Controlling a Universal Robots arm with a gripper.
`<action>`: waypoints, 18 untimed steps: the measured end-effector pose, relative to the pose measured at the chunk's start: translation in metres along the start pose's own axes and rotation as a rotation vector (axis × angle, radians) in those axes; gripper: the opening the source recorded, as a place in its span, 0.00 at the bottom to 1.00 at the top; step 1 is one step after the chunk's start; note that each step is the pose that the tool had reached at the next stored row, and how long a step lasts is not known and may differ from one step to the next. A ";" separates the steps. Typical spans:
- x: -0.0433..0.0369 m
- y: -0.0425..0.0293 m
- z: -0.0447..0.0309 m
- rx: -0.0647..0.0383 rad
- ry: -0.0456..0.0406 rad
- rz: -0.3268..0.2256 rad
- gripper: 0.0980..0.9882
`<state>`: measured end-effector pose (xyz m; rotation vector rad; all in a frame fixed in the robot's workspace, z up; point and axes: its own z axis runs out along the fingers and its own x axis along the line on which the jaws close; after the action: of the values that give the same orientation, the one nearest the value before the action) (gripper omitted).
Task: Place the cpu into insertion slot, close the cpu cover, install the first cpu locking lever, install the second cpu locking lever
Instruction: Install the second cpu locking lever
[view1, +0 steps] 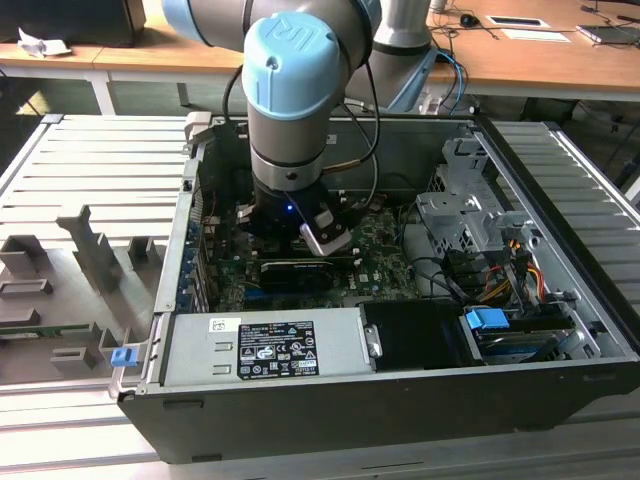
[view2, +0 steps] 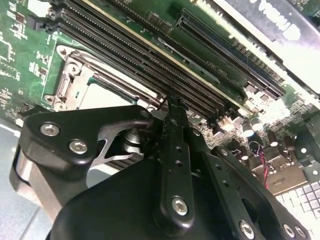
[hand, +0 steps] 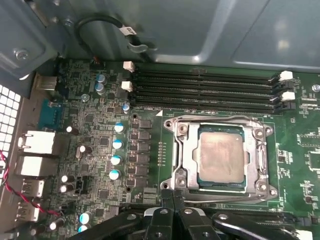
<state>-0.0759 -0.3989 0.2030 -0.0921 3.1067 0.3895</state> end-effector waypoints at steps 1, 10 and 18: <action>0.0002 -0.0002 0.0007 -0.005 -0.0003 0.000 0.01; 0.0014 -0.0016 0.0075 -0.059 -0.0038 0.000 0.01; 0.0027 0.0014 -0.0047 -0.059 -0.0034 0.000 0.01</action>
<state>-0.0787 -0.3989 0.2079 -0.0920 3.0923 0.4804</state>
